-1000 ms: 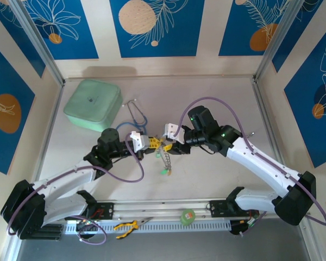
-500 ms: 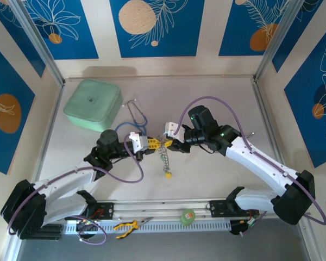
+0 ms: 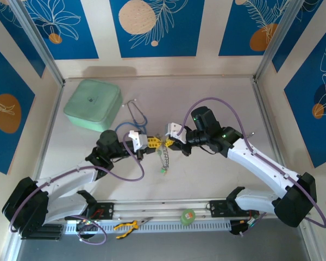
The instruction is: Put the keys on the keyring
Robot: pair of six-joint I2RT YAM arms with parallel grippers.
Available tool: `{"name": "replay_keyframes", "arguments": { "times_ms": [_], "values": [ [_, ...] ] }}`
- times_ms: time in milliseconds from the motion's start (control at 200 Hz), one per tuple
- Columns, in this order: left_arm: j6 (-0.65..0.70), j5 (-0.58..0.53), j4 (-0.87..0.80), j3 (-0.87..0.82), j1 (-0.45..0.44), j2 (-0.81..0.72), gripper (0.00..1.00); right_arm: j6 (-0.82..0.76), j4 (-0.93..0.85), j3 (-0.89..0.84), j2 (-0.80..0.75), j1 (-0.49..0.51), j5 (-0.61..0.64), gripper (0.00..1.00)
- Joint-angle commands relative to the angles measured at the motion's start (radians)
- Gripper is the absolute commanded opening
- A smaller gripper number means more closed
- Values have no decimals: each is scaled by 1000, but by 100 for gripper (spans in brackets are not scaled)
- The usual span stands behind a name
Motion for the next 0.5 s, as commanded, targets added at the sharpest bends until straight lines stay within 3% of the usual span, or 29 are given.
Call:
{"name": "replay_keyframes", "arguments": {
  "times_ms": [0, 120, 495],
  "values": [
    [-22, 6, 92, 2, -4, -3, 0, -8, -13, -16, -9, -3, -7, 0],
    [-24, -2, 113, 2, -5, -5, 0, -27, -57, -14, 19, -4, 66, 0],
    [-34, 10, 163, 10, -6, 15, 0, -17, -82, 18, 42, 2, 34, 0]
  ]
}}
